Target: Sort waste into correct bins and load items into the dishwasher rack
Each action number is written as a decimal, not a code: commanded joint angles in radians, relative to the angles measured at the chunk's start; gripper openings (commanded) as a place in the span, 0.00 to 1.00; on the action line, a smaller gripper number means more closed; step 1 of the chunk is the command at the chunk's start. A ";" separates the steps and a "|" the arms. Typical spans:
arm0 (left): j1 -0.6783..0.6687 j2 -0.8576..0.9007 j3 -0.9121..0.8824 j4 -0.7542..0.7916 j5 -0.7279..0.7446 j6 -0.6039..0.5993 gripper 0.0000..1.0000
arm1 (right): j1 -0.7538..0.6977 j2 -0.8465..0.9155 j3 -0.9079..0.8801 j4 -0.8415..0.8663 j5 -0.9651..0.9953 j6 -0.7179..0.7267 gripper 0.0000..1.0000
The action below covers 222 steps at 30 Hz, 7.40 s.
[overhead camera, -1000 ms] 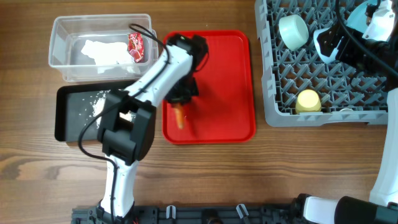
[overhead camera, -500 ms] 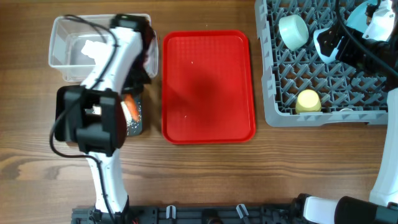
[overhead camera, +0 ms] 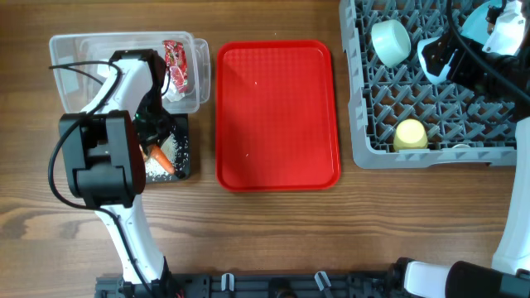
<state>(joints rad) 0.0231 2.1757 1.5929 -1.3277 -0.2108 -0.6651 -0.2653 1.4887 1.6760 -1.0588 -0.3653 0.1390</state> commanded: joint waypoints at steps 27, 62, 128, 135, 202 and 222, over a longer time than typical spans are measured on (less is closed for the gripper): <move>0.007 -0.072 0.214 -0.058 0.001 0.007 0.10 | -0.001 0.011 0.000 0.002 0.007 0.018 1.00; 0.046 -0.151 0.022 -0.054 -0.015 -0.784 0.17 | -0.001 0.011 -0.001 -0.001 0.019 0.014 1.00; -0.473 -0.480 0.004 0.374 0.142 0.609 1.00 | 0.217 -0.288 0.000 0.066 0.032 0.158 1.00; -0.473 -0.480 0.004 0.374 0.142 0.609 1.00 | 0.217 -0.290 0.000 0.006 0.281 0.090 0.99; -0.473 -0.480 0.004 0.351 0.121 0.610 1.00 | 0.339 -1.481 -1.671 1.062 0.317 -0.059 1.00; -0.303 -0.784 -0.344 0.866 0.302 0.612 1.00 | 0.339 -1.481 -1.671 1.062 0.317 -0.060 1.00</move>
<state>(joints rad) -0.3645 1.5333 1.4254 -0.5999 -0.0658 -0.0643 0.0696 0.0193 0.0078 0.0010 -0.0410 0.0990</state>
